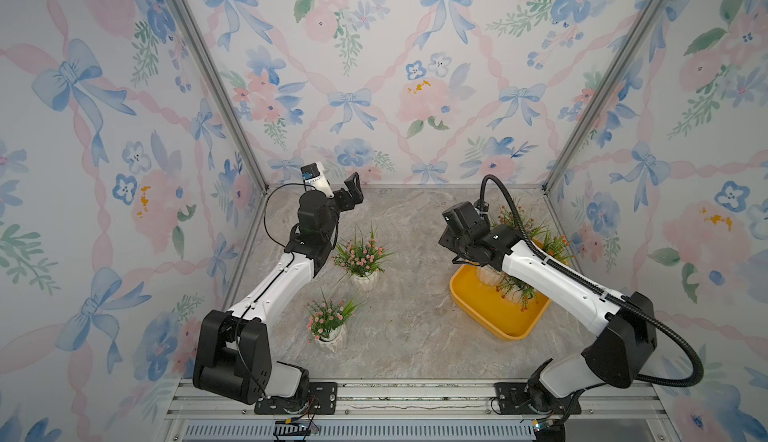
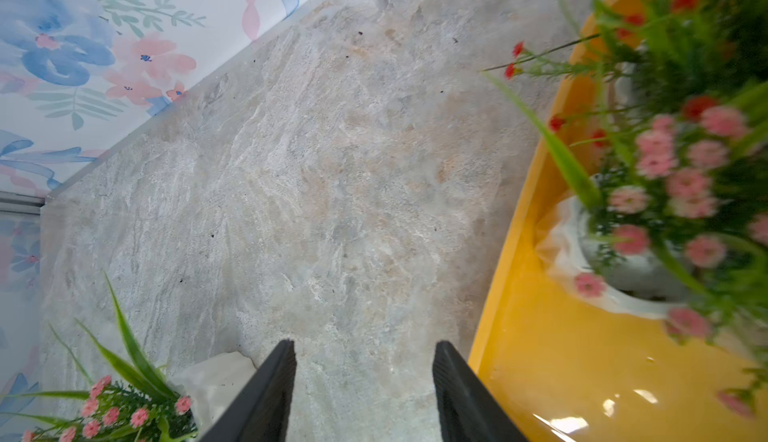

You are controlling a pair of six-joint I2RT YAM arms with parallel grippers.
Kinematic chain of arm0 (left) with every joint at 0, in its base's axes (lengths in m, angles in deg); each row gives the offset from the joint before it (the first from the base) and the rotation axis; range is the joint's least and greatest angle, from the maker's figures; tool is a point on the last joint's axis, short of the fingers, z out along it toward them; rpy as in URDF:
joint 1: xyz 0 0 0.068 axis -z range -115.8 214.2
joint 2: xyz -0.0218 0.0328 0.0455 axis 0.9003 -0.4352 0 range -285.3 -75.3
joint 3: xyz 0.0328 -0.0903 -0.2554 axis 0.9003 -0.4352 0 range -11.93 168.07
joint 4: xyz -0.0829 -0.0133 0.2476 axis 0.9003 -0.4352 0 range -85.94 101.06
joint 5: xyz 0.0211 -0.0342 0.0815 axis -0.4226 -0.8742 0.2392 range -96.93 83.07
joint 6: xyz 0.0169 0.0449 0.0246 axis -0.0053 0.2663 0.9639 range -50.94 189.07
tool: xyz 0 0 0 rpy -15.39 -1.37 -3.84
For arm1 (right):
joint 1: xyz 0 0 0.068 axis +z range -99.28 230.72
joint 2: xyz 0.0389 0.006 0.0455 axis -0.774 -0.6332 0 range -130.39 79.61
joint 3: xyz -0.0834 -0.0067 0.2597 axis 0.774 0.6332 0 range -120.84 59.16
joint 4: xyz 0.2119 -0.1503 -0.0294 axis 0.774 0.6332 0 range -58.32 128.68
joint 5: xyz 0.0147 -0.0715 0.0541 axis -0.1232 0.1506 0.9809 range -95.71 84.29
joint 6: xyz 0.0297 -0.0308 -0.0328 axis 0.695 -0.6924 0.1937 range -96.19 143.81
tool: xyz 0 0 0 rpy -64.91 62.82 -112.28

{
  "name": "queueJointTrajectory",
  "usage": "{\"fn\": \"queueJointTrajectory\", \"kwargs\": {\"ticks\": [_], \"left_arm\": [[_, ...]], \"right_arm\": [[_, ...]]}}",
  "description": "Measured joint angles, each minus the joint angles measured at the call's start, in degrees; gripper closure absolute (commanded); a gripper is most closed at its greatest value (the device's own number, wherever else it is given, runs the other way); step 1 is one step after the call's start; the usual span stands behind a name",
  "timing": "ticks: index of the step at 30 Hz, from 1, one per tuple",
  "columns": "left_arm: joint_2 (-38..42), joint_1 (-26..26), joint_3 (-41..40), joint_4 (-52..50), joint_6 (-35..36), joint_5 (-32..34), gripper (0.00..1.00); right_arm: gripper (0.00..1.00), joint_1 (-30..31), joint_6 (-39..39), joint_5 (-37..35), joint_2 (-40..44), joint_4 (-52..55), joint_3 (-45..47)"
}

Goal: Put the potted gypsophila into the storage box
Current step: Pick up the baby's breath potted plant from the center of the board.

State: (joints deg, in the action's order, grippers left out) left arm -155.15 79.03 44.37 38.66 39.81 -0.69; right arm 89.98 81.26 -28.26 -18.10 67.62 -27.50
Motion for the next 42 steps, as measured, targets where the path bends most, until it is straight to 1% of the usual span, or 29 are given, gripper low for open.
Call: {"fn": "queueJointTrajectory", "kwargs": {"ticks": [2, 5, 7, 10, 14, 17, 19, 21, 23, 25, 27, 30, 33, 37, 40, 42], "left_arm": [[0.15, 0.22, -1.77, 1.05, -0.63, 0.61, 0.02], [0.13, 0.22, -2.14, 1.09, -2.23, 0.61, 0.02], [0.0, 0.22, -0.76, 0.44, -1.49, -0.15, 0.02], [0.09, 0.24, 2.05, -2.38, -1.05, 0.87, 0.02], [0.55, -1.4, 2.71, -4.2, -3.34, -0.72, 0.02], [1.11, -0.5, 2.47, -5.55, -4.13, -1.62, 0.02], [2.91, 0.52, 1.14, -6.14, -4.55, -2.01, 0.02], [5.51, 1.09, -0.63, -7.17, -4.66, -2.19, 0.02], [8.68, 1.14, -2.12, -8.83, -4.63, -1.49, 0.02], [11.26, 1.07, -2.89, -10.16, -4.52, -0.35, 0.02], [13.29, 0.87, -3.41, -10.97, -4.44, 0.57, 0.02], [14.91, 0.33, -4.04, -11.47, -4.46, 1.84, 0.02], [14.49, -0.33, -4.07, -11.5, -4.48, 2.6, 0.02], [11.96, -0.7, -3.5, -11.89, -4.48, 2.95, 0.02], [9.75, -0.7, -2.71, -12.0, -4.52, 2.93, 0.02], [9.09, -0.7, -2.69, -12.33, -4.94, 2.93, 0.02]], "right_arm": [[0.44, 0.79, -0.2, -0.31, -1.07, -0.74, 0.02], [0.44, 0.96, -0.02, -0.2, -2.54, 0.0, -0.35], [0.43, 0.92, -1.29, 0.55, -2.99, 0.04, -0.48], [0.43, 0.85, -3.1, 1.79, -3.02, 0.66, -1.29], [0.43, 0.55, -3.76, 7.58, -2.91, -1.42, 0.02], [0.45, 0.61, -3.52, 11.63, -3.93, -4.28, 1.29], [0.46, 0.61, -3.08, 14.78, -6.95, -6.32, 0.17], [0.47, 0.72, -3.02, 17.94, -12.0, -7.19, -3.1], [0.48, 0.98, -3.45, 20.61, -17.57, -7.56, -7.15], [0.48, 1.09, -4.07, 22.45, -21.03, -7.54, -9.29], [0.48, 1.07, -4.81, 24.02, -22.47, -7.32, -9.51], [0.49, 0.96, -5.7, 26.84, -22.29, -8.76, -7.5], [0.5, 0.92, -6.36, 30.73, -22.38, -10.73, -5.05], [0.5, 1.03, -8.68, 35.17, -23.98, -10.95, -5.49], [0.51, 1.33, -10.71, 35.6, -25.46, -10.19, -6.34], [0.5, 1.46, -11.37, 35.45, -25.05, -10.91, -4.15]]}}
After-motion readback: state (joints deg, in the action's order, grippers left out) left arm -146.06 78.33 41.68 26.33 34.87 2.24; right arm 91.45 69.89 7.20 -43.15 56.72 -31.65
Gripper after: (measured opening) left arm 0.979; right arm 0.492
